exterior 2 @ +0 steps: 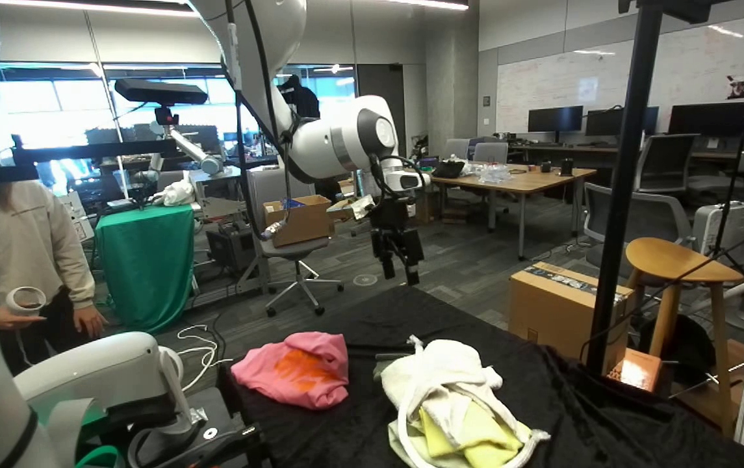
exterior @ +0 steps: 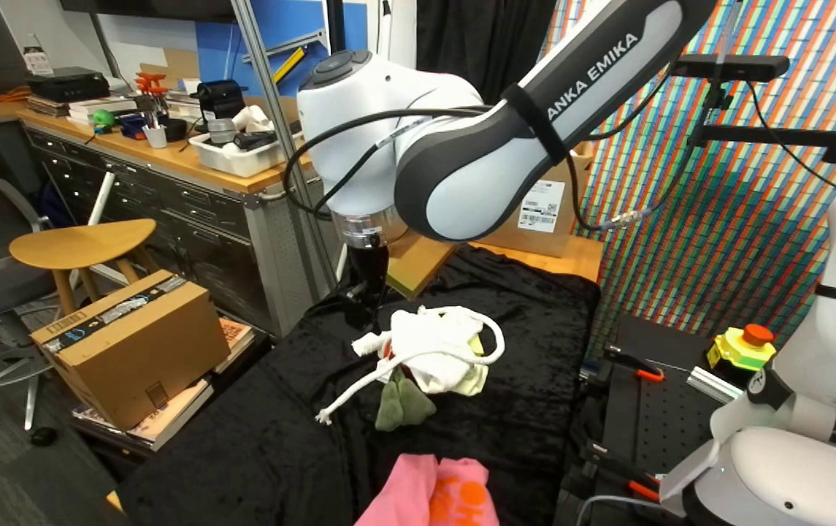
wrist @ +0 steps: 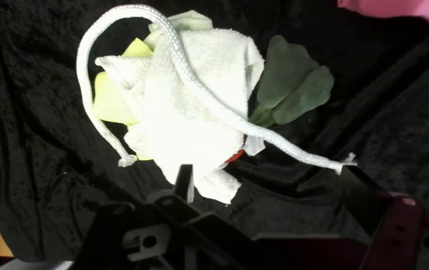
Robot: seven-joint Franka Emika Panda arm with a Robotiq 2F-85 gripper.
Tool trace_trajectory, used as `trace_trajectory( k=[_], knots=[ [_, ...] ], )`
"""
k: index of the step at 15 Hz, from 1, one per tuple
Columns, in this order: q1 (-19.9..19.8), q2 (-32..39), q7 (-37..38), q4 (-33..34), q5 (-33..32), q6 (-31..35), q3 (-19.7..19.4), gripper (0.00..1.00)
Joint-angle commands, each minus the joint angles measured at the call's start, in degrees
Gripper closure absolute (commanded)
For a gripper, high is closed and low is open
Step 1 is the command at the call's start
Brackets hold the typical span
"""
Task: Pile all the objects on the table
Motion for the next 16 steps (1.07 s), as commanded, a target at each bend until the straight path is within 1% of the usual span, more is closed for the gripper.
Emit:
trace_trajectory(
  k=[1,5,8,12,16],
  knots=[
    [1.8,-1.4,-4.5,-2.8,1.5,3.0,1.1,0.0],
    [3.4,-0.2,-6.0,-4.8,2.0,5.4,1.8,0.0],
    [4.8,2.0,-5.6,-5.2,3.2,8.0,2.5,0.0],
    [7.4,6.6,-4.9,-4.1,5.0,11.3,2.9,0.0],
    [9.3,10.3,-5.7,-3.8,8.5,14.6,3.1,0.0]
  ],
)
